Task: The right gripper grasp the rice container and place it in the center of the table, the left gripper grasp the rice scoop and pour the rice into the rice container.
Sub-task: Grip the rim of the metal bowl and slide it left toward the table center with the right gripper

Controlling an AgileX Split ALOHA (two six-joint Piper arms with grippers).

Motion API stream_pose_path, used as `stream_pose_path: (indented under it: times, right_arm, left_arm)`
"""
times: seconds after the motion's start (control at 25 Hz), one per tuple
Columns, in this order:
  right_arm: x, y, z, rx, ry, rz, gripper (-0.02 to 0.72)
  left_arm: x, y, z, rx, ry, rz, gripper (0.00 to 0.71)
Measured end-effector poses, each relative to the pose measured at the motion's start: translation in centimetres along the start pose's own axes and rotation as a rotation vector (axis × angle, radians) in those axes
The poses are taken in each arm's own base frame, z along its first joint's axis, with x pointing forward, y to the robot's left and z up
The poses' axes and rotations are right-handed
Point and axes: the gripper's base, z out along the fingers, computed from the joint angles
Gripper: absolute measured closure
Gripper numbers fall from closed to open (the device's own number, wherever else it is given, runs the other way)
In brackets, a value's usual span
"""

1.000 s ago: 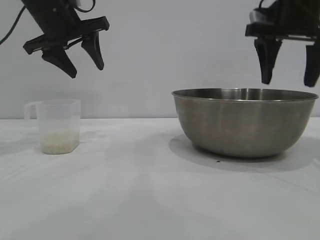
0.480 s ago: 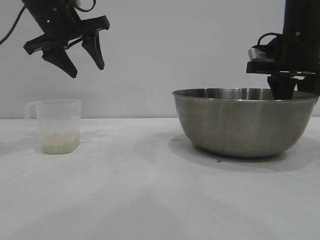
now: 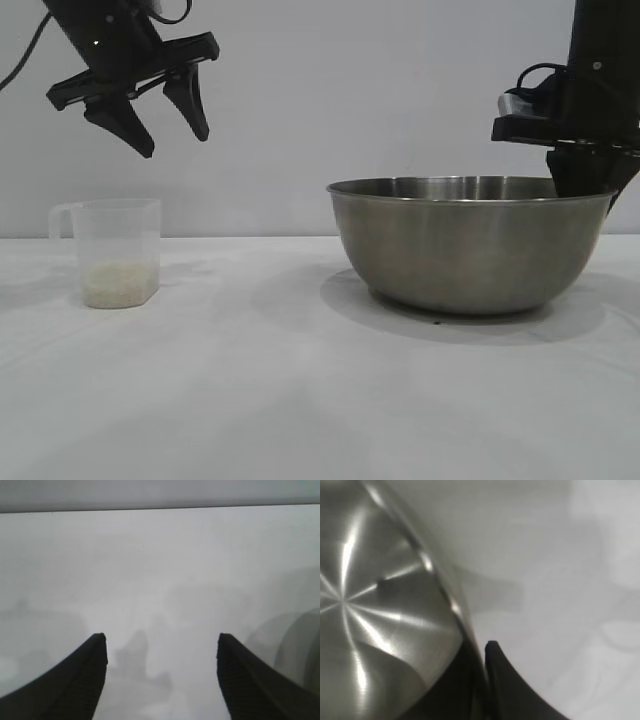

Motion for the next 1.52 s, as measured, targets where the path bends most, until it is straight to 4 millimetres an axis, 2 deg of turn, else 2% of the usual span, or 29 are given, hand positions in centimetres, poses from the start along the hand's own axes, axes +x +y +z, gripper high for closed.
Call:
stream_pose_path:
  times: [0.16,0.56,0.72,0.84,0.88,0.92,1.0,1.12,1.24,1.28,1.44,1.48,1.52]
  right_arm:
    - [0.1,1.3,-0.1,-0.015,-0.003,-0.036,0.703]
    - [0.9,6.9,0.4,-0.034,0.01,-0.165,0.703]
    - [1.2,8.2,0.5,-0.052,0.015,-0.184,0.703]
    - [1.2,8.2,0.6,-0.054,0.015,-0.186,0.703]
    - [1.2,8.2,0.6,-0.054,0.015,-0.186,0.647]
    - [1.2,8.2,0.6,-0.054,0.017,-0.186,0.647]
    - [1.2,8.2,0.6,-0.054,0.017,-0.186,0.566]
    - [1.3,8.3,0.1,-0.055,0.005,-0.189,0.396]
    - [1.6,8.5,-1.6,-0.059,-0.033,-0.196,0.245]
    - [1.8,8.6,-2.3,-0.056,-0.047,-0.201,0.22]
    - [2.5,8.3,-5.3,0.005,-0.118,-0.226,0.224]
    - [2.7,8.2,-6.1,0.029,-0.136,-0.229,0.183]
    - [3.0,8.0,-7.0,0.06,-0.157,-0.234,0.198]
  left_arm:
    - [0.0,0.0,0.0,0.0,0.002,0.0,0.294]
    - [0.0,0.0,0.0,0.001,0.001,-0.002,0.294]
    - [0.0,0.0,0.0,0.001,0.001,-0.002,0.294]
    - [0.0,0.0,0.0,0.002,0.001,-0.003,0.294]
    - [0.0,0.0,0.0,0.002,0.001,-0.003,0.294]
    - [0.0,0.0,0.0,0.002,0.002,-0.003,0.294]
    - [0.0,0.0,0.0,0.003,0.003,-0.005,0.294]
    - [0.0,0.0,0.0,0.004,0.005,-0.007,0.294]
    - [0.0,0.0,0.0,0.004,0.005,-0.007,0.294]
    - [0.0,0.0,0.0,0.004,0.005,-0.007,0.294]
    - [0.1,0.0,0.0,0.005,0.01,-0.007,0.294]
    - [0.1,-0.1,0.0,0.006,0.014,-0.007,0.294]
    - [0.2,-0.1,0.0,0.007,0.021,-0.007,0.294]
